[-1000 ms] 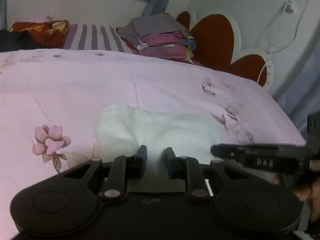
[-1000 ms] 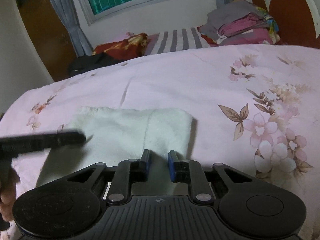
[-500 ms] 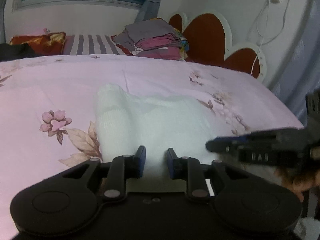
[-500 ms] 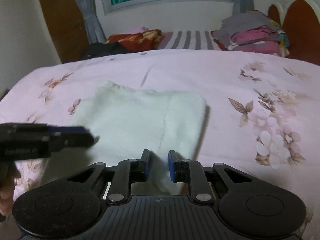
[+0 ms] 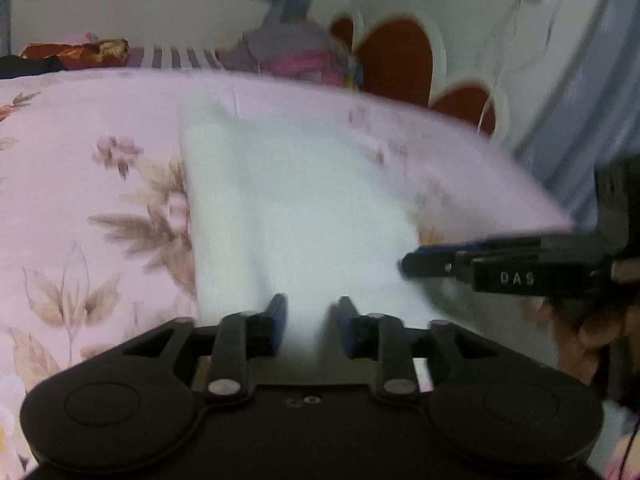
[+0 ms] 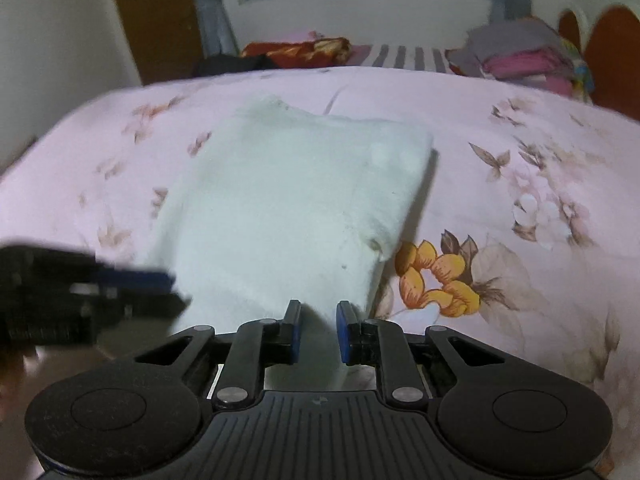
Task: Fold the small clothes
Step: 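Press the folded sweater flat with both open grippers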
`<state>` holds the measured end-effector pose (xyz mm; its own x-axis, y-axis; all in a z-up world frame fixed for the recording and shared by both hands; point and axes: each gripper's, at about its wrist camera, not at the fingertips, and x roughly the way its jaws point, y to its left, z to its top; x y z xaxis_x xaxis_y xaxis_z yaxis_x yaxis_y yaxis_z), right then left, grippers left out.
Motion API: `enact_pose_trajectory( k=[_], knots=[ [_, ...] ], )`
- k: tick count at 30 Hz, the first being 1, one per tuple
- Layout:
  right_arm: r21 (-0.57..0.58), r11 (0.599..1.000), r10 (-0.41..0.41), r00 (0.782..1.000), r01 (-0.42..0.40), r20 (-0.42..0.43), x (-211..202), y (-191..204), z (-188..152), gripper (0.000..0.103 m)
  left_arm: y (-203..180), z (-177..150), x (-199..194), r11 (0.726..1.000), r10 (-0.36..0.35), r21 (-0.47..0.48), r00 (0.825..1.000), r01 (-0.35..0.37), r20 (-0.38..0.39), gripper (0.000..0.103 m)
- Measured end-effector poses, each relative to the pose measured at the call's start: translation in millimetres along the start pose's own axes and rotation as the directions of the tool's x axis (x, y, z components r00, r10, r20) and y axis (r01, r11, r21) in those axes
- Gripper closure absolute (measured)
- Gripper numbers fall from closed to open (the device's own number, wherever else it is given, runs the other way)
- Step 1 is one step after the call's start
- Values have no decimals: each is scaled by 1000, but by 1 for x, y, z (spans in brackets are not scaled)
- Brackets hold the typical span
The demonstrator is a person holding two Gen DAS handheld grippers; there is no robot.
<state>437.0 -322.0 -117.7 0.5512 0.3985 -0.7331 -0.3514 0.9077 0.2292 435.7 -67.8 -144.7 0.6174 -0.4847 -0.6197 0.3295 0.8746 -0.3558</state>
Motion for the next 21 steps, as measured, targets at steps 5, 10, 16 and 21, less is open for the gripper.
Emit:
enact_pose_trajectory(
  k=[5, 10, 16, 21],
  knots=[
    [115, 993, -7, 989, -10, 145, -4, -18, 42, 86, 19, 68, 17, 997, 82, -4, 986, -82, 142, 70],
    [135, 991, -35, 986, 13, 162, 40, -27, 108, 86, 43, 120, 59, 995, 97, -6, 983, -97, 156, 76],
    [30, 995, -92, 995, 91, 41, 97, -40, 109, 86, 71, 109, 95, 989, 87, -123, 996, -84, 23, 75],
    [32, 994, -108, 989, 105, 99, 75, -37, 110, 86, 53, 98, 54, 991, 107, -89, 987, -96, 119, 77]
  ],
)
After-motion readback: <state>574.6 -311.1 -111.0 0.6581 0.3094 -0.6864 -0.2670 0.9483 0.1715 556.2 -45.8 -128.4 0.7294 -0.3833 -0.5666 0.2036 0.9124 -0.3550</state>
